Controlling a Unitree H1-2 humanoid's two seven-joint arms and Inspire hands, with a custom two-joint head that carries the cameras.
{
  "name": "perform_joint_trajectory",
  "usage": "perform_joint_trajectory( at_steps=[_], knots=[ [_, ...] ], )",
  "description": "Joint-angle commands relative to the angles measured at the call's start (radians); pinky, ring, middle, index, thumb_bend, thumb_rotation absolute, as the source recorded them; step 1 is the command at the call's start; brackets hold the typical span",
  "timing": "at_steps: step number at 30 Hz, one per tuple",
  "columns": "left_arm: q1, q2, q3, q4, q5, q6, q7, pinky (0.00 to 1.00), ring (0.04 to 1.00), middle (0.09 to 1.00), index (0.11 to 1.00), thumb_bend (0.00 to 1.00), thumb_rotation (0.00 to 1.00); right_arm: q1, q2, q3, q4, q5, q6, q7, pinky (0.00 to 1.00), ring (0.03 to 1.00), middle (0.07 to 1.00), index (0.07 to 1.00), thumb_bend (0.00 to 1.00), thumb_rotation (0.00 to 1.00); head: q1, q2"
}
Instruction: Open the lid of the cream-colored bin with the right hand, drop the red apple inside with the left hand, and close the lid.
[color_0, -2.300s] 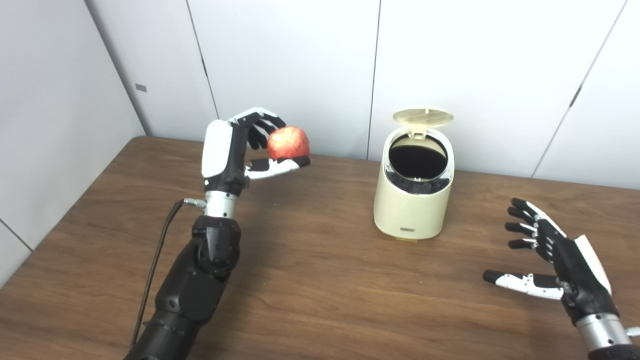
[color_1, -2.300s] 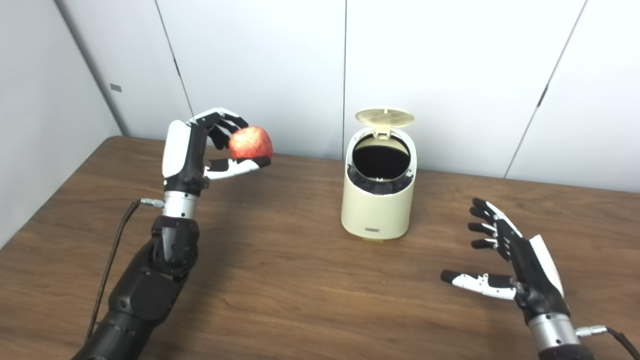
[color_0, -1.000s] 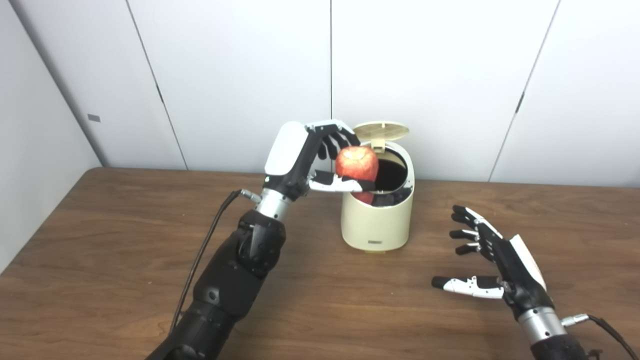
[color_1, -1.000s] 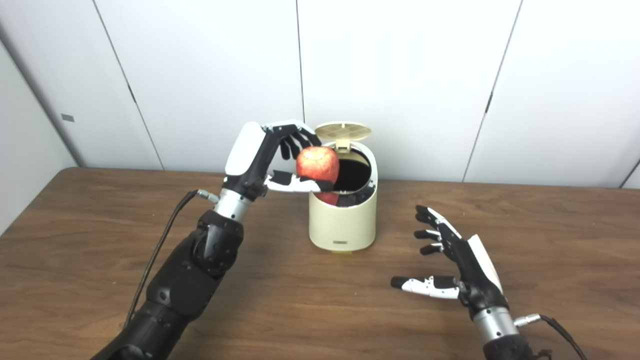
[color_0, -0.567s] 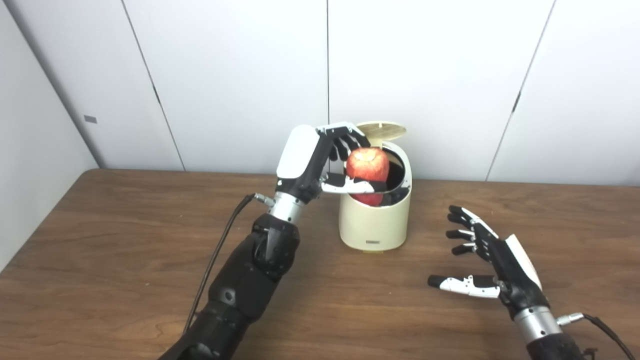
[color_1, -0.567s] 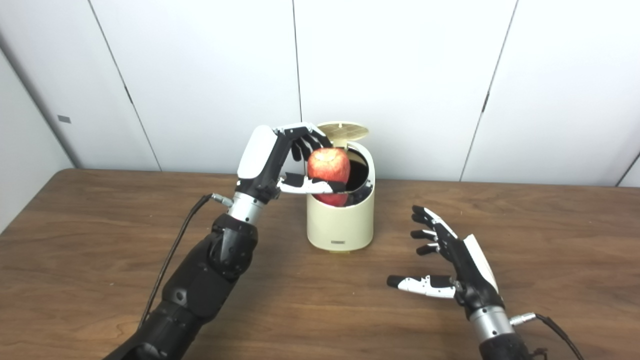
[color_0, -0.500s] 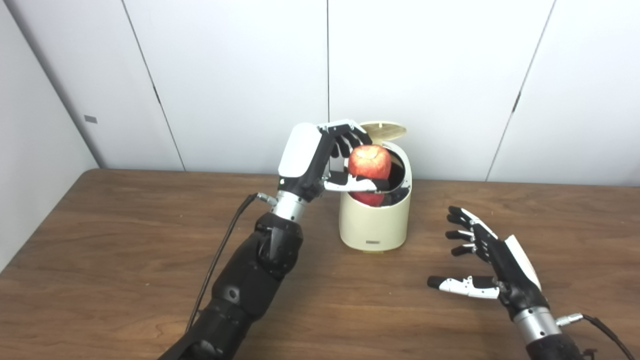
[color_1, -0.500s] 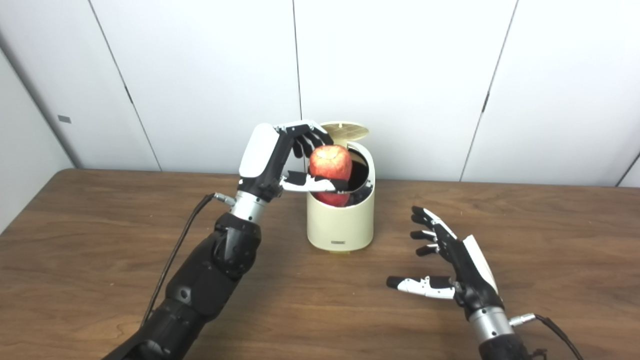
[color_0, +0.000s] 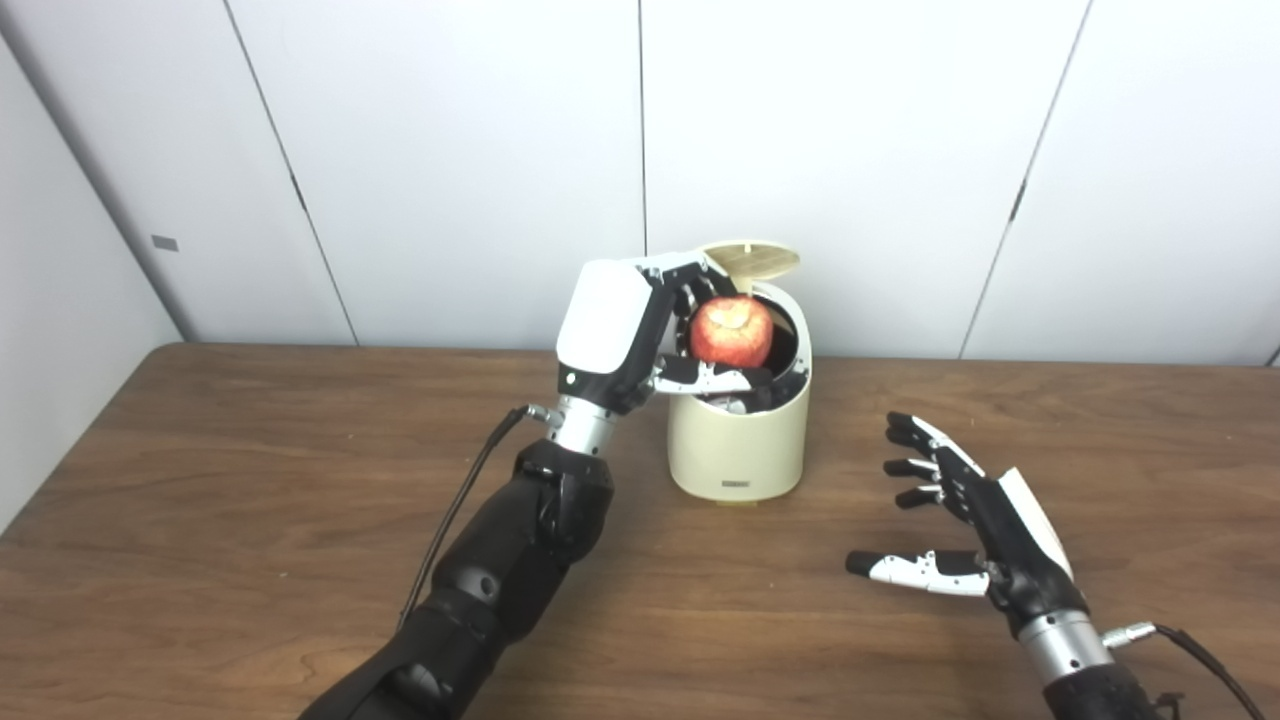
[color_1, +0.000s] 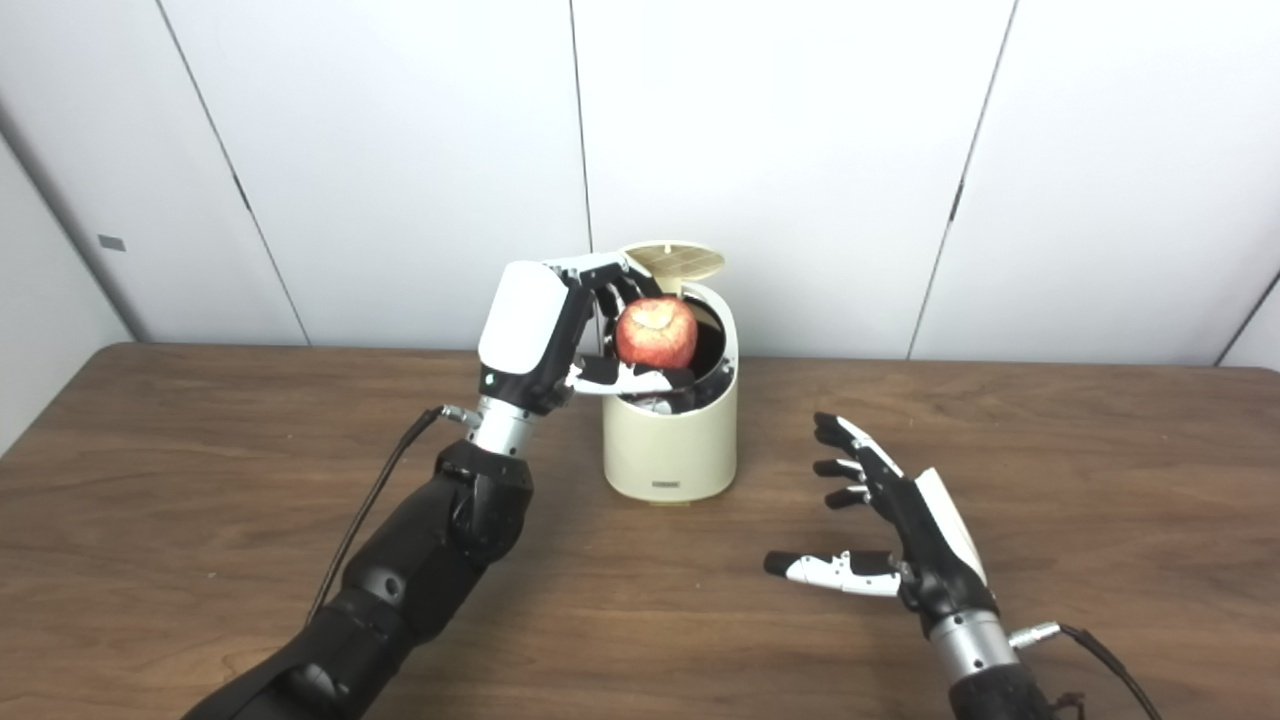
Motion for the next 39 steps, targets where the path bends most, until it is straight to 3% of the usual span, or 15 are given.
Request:
perform_joint_trajectory(
  at_steps=[1, 17, 23, 24, 26, 30, 39],
  knots=[
    [-0.051, 0.017, -0.008, -0.025, 0.022, 0.017, 0.035, 0.26, 0.361, 0.442, 0.510, 0.52, 0.00, -0.024, -0.004, -0.010, -0.040, 0.007, -0.016, -0.018, 0.64, 0.783, 0.875, 0.890, 0.72, 0.19, 0.003, 0.002],
    [0.006, 0.046, -0.016, -0.126, 0.008, 0.021, 0.015, 0.34, 0.435, 0.452, 0.531, 0.52, 0.00, -0.035, -0.003, -0.008, -0.025, 0.017, -0.030, -0.017, 0.62, 0.769, 0.866, 0.883, 0.73, 0.18, 0.014, 0.005],
    [0.014, 0.050, -0.014, -0.151, 0.004, 0.018, 0.002, 0.34, 0.423, 0.448, 0.534, 0.52, 0.00, -0.037, -0.002, -0.007, -0.024, 0.023, -0.032, -0.014, 0.64, 0.774, 0.865, 0.880, 0.73, 0.17, 0.014, 0.005],
    [0.015, 0.050, -0.013, -0.153, 0.003, 0.019, 0.000, 0.35, 0.428, 0.489, 0.589, 0.76, 0.13, -0.037, -0.002, -0.007, -0.024, 0.024, -0.031, -0.014, 0.64, 0.776, 0.864, 0.881, 0.73, 0.18, 0.016, 0.007],
    [0.015, 0.051, -0.012, -0.156, 0.003, 0.018, -0.003, 0.35, 0.431, 0.513, 0.619, 0.88, 0.20, -0.037, -0.001, -0.006, -0.025, 0.021, -0.028, -0.016, 0.64, 0.775, 0.863, 0.881, 0.73, 0.18, 0.016, 0.007],
    [0.014, 0.051, -0.010, -0.154, -0.003, 0.017, -0.014, 0.38, 0.461, 0.560, 0.660, 0.92, 0.24, -0.038, 0.001, -0.004, -0.024, 0.018, -0.028, -0.018, 0.63, 0.767, 0.858, 0.878, 0.73, 0.19, 0.016, 0.008],
    [0.023, 0.053, -0.014, -0.156, -0.022, 0.032, -0.073, 0.44, 0.540, 0.643, 0.709, 0.92, 0.19, -0.034, 0.004, -0.002, -0.033, 0.015, -0.027, -0.019, 0.63, 0.764, 0.861, 0.878, 0.73, 0.19, 0.008, 0.015]
  ],
)
